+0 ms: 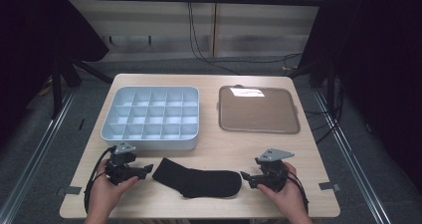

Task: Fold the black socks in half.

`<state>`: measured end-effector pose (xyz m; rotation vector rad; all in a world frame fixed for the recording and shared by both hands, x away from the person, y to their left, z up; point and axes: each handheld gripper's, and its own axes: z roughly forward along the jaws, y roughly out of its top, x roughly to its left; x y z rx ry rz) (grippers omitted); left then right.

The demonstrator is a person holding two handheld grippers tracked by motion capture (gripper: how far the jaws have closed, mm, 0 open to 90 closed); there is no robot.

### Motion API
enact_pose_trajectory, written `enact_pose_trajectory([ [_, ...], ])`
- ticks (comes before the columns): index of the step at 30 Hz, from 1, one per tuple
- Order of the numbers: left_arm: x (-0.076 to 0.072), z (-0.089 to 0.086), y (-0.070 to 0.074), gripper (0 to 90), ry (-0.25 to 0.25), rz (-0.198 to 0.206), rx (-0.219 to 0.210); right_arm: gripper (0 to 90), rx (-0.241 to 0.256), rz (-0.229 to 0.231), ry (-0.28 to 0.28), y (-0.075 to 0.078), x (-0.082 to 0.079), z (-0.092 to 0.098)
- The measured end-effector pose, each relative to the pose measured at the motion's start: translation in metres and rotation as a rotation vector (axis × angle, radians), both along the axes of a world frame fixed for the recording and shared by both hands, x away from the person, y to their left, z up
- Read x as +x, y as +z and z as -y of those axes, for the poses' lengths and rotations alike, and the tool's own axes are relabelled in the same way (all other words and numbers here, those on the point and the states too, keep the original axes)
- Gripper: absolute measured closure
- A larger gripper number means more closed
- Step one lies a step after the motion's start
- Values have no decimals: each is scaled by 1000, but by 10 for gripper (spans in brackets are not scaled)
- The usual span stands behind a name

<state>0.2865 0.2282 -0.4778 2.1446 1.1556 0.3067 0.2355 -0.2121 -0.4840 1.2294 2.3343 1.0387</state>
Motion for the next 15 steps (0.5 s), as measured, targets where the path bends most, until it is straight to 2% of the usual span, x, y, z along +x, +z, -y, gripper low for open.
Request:
enact_pose_trajectory([
  [3, 0, 6, 1, 248, -11, -10, 1, 256, 10, 4, 11, 4, -1, -4],
  [5, 0, 10, 1, 250, -41, -13, 24, 262, 14, 3, 25, 4, -2, -8],
  [7, 0, 13, 0, 251, -30, -19, 8, 263, -1, -4, 38, 2, -2, -12],
  [10, 1, 14, 0, 253, -44, -23, 25, 266, -6, -5, 40, 2, -2, -15],
  [15, 2, 16, 0, 259, -34, -33, 20, 277, 0, 4, 51, 5, -2, -17],
])
